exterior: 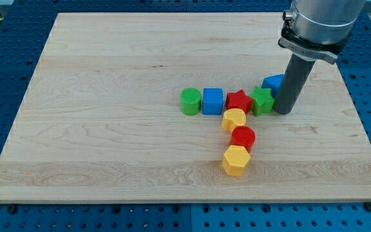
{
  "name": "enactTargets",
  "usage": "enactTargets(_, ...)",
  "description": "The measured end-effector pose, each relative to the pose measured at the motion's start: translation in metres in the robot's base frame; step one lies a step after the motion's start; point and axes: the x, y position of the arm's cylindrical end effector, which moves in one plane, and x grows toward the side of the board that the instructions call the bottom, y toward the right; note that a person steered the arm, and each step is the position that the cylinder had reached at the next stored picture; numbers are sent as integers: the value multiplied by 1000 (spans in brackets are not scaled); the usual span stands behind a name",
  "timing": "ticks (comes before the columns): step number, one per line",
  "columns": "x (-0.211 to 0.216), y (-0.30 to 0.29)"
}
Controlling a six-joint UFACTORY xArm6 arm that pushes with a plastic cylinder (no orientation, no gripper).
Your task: Push the blue triangle above the red star
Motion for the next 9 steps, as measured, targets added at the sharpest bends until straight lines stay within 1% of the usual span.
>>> enactTargets(1,-35,0)
enactTargets(2,-61,0)
enactTargets(3,-70,0)
enactTargets(6,-127,-16)
enactTargets(7,-133,-17)
enactTargets(9,-125,-25)
